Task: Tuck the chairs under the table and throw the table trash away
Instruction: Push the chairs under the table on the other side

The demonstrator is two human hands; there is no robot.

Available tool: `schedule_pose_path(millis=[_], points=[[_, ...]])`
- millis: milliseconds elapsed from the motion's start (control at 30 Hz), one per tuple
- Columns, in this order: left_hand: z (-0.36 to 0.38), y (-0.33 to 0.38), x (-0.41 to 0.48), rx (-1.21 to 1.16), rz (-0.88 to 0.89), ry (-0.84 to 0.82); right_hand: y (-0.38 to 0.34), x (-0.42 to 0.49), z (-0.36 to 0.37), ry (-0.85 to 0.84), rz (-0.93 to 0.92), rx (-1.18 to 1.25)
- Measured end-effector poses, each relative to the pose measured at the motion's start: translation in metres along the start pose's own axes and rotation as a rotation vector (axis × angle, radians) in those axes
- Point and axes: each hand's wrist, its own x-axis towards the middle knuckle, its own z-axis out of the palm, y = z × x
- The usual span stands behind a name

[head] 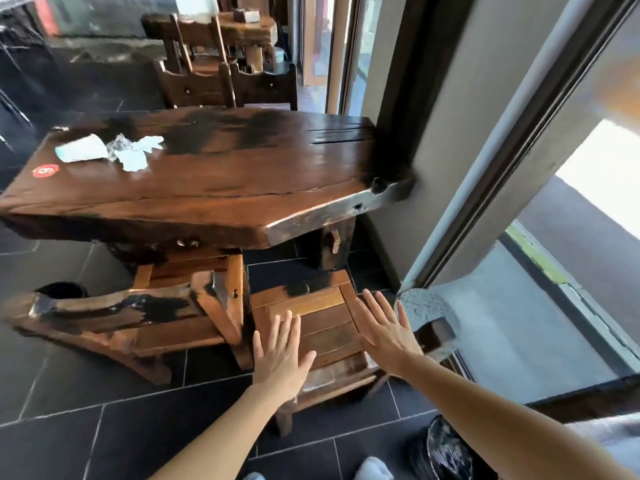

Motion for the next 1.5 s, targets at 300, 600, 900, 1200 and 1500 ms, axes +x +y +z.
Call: schedule_pose_path(millis=[300, 600, 900, 1200, 1500], points=[[0.038, 0.05, 0.002, -0.018, -0.253, -0.041, 0.09, 0.006, -0.016, 0.022, -0.061, -0.065], [0.059, 0.052, -0.023, 0.128, -0.305, 0.012, 0.137, -0.001, 0.032, -0.214, 0.081, 0.009], [0.084, 0.037, -0.015, 0.194, -0.318, 0.105, 0.141, 0.002, 0.048, -0.139, 0.079, -0.066], [0.071, 0.023, 0.02, 0.195, -0.32, 0.095, 0.139, 0.039, 0.04, -0.091, 0.058, -0.07], [0.025, -0.004, 0.072, 0.175, -0.285, 0.061, 0.122, 0.097, 0.021, -0.146, 0.058, -0.047]])
